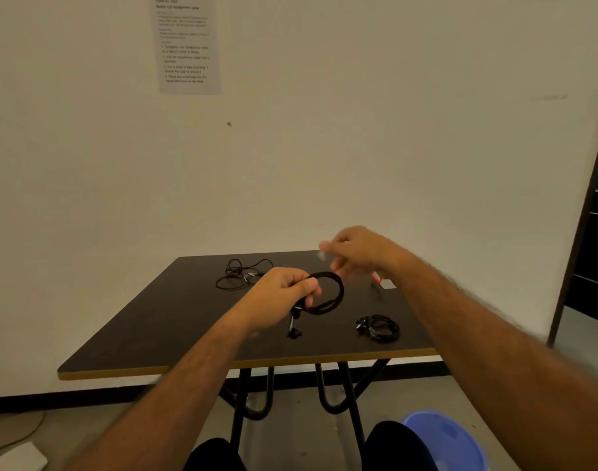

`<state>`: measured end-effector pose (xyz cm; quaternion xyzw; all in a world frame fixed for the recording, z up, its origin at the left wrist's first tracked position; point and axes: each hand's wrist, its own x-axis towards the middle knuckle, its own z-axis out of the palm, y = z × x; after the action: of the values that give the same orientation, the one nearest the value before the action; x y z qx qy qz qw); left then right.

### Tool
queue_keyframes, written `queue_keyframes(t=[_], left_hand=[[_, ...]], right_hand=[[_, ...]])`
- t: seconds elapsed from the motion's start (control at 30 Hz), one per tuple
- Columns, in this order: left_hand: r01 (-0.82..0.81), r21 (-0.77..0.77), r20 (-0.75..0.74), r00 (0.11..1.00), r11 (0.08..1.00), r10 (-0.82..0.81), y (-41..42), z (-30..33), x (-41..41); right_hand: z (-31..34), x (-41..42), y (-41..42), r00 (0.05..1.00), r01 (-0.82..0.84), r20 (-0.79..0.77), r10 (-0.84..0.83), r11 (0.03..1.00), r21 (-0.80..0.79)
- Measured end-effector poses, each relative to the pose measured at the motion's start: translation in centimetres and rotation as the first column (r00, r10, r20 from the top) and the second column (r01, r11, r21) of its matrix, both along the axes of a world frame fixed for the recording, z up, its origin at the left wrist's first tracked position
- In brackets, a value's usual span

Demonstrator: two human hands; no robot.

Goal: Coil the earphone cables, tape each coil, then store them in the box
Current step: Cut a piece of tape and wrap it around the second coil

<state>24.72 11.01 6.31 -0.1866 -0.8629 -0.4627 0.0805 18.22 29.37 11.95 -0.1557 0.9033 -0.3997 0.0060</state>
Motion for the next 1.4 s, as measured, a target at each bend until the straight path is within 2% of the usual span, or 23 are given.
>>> queue_keyframes(t=[0.07, 0.1, 0.2, 0.27, 0.43, 0.57, 0.67, 0.73, 0.83, 1.03, 1.13, 1.27, 1.4], left_hand=[[0.038, 0.072, 0.079, 0.996, 0.997, -0.044, 0.3, -0.1, 0.1], [0.051, 0.102, 0.103, 0.993, 0.993, -0.062, 0.6, -0.2, 0.2], [0.089, 0.175, 0.15, 0.982, 0.981, -0.116, 1.0, -0.2, 0.5], [0.111, 0.188, 0.168, 0.975, 0.976, -0.143, 1.1, -0.2, 0.8], [0.146, 0.333, 0.168, 0.963, 0.931, -0.211, 0.7, -0.8, 1.3], [0.095, 0.531, 0.194, 0.954, 0.842, -0.23, 1.1, -1.8, 1.8], [0.072, 0.68, 0.209, 0.935, 0.73, -0.286, 1.6, -2.5, 1.8], [0.044, 0.754, 0.223, 0.921, 0.656, -0.319, 2.0, -2.9, 1.8], [-0.004, 0.796, 0.235, 0.924, 0.605, -0.303, 2.2, -3.2, 1.7], [0.081, 0.848, 0.178, 0.887, 0.523, -0.426, 1.9, -3.8, 2.0], [0.1, 0.827, 0.144, 0.914, 0.554, -0.38, 1.8, -4.1, 2.2], [0.054, 0.756, 0.138, 0.961, 0.653, -0.24, 2.2, -3.6, 2.5], [-0.029, 0.715, 0.11, 0.991, 0.698, -0.072, 3.3, -3.1, 2.9]], right_hand=[[-0.4, 1.2, -0.5, 0.99, -0.062, -0.136, 0.04, 0.984, -0.166], [-0.9, 1.8, -1.0, 0.98, -0.096, -0.192, 0.059, 0.977, -0.192], [-2.8, 3.3, -2.3, 0.924, -0.073, -0.376, 0.069, 0.997, 0.002], [-3.7, 3.6, -2.9, 0.907, -0.057, -0.417, 0.058, 0.998, 0.016], [-4.3, 3.7, -3.4, 0.916, -0.018, -0.395, -0.064, 0.979, -0.202], [-4.2, 3.9, -3.5, 0.935, -0.005, -0.328, -0.137, 0.918, -0.396], [-4.3, 4.0, -3.5, 0.944, 0.014, -0.281, -0.174, 0.87, -0.494], [-4.5, 3.9, -3.5, 0.944, 0.025, -0.268, -0.194, 0.85, -0.527], [-4.9, 3.7, -3.6, 0.937, 0.059, -0.266, -0.225, 0.855, -0.516], [-5.3, 3.1, -3.8, 0.949, 0.101, -0.187, -0.255, 0.803, -0.587], [-5.7, 2.9, -3.7, 0.949, 0.115, -0.172, -0.262, 0.801, -0.588], [-5.9, 3.1, -3.6, 0.945, 0.114, -0.182, -0.272, 0.796, -0.595], [-6.0, 3.3, -3.8, 0.938, 0.113, -0.195, -0.287, 0.785, -0.609]])
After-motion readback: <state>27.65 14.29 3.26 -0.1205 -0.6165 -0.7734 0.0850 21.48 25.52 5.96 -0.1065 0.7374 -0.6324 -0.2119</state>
